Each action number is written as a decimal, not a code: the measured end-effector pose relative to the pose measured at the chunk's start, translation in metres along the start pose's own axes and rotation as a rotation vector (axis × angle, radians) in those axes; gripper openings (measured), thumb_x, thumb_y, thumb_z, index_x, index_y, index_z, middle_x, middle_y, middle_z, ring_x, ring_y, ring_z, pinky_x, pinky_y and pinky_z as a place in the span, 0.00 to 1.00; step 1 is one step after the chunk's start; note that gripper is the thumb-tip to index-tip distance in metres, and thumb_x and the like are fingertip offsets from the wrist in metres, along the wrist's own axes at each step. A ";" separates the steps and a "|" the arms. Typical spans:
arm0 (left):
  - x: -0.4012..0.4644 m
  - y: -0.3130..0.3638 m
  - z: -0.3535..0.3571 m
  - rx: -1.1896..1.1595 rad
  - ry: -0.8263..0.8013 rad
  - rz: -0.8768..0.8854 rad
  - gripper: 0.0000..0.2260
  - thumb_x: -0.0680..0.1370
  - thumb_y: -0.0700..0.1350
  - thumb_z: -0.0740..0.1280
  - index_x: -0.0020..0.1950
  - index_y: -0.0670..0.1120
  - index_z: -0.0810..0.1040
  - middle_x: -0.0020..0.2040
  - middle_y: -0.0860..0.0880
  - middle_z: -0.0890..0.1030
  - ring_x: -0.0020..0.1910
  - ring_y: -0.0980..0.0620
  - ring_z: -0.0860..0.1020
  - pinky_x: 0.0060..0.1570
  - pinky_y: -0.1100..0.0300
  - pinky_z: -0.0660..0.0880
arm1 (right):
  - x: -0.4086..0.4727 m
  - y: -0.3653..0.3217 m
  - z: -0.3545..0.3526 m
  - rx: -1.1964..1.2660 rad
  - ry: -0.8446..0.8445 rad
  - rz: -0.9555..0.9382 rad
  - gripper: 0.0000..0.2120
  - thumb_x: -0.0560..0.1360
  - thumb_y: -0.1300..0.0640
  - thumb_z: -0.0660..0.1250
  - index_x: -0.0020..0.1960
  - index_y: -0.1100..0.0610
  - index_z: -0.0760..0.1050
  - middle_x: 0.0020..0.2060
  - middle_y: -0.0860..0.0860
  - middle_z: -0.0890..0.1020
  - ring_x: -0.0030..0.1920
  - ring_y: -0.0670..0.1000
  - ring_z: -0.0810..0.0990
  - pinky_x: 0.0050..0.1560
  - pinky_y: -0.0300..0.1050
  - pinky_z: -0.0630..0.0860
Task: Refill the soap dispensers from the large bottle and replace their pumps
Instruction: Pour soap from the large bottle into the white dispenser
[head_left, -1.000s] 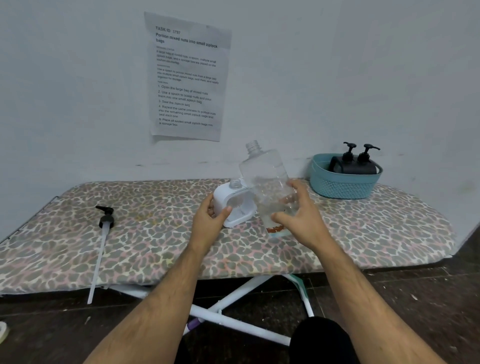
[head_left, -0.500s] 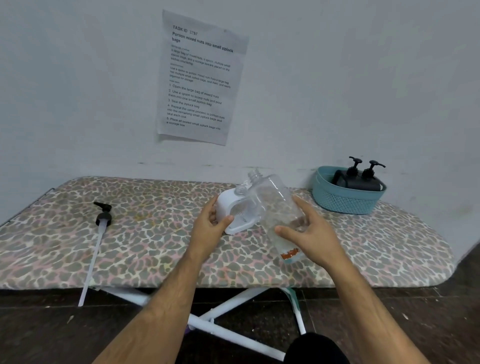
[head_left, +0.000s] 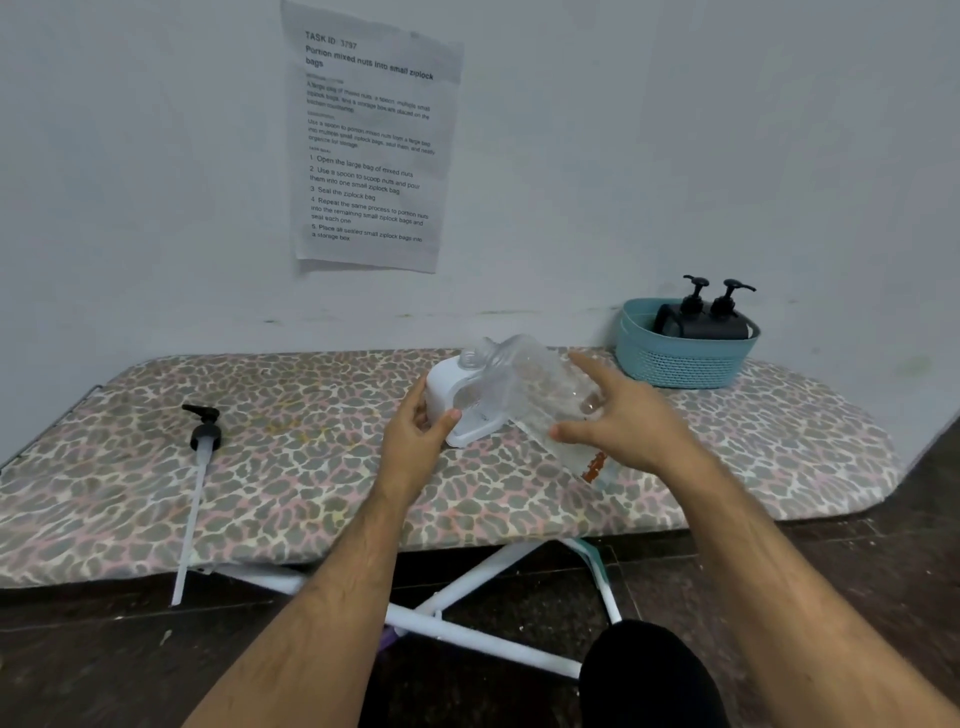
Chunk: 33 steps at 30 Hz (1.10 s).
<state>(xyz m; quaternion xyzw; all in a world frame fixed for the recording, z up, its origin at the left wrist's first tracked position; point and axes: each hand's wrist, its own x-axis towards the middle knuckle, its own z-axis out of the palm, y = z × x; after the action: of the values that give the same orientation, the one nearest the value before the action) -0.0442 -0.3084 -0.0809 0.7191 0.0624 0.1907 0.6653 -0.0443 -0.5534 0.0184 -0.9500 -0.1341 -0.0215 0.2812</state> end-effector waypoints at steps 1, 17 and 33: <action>-0.001 0.000 0.000 0.005 0.001 0.002 0.30 0.77 0.42 0.71 0.76 0.55 0.66 0.55 0.62 0.75 0.54 0.61 0.78 0.48 0.55 0.82 | 0.001 0.000 -0.002 -0.021 -0.004 0.000 0.44 0.67 0.38 0.75 0.77 0.37 0.57 0.51 0.47 0.79 0.46 0.48 0.78 0.48 0.46 0.75; 0.000 -0.002 0.003 0.088 -0.001 0.032 0.29 0.78 0.42 0.69 0.77 0.54 0.64 0.65 0.52 0.76 0.58 0.59 0.78 0.47 0.66 0.79 | 0.011 -0.008 -0.022 -0.218 0.004 -0.079 0.41 0.68 0.36 0.72 0.76 0.37 0.59 0.58 0.46 0.80 0.56 0.49 0.78 0.53 0.48 0.78; -0.002 0.000 0.003 0.106 0.000 0.028 0.28 0.79 0.42 0.69 0.76 0.56 0.64 0.60 0.56 0.78 0.57 0.58 0.80 0.45 0.64 0.81 | 0.019 -0.024 -0.043 -0.359 -0.037 -0.126 0.41 0.68 0.37 0.73 0.77 0.38 0.58 0.59 0.44 0.81 0.60 0.48 0.78 0.47 0.44 0.73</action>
<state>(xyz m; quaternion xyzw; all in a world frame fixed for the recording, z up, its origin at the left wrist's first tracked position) -0.0449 -0.3122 -0.0810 0.7541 0.0624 0.1963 0.6236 -0.0310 -0.5528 0.0699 -0.9748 -0.1925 -0.0452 0.1029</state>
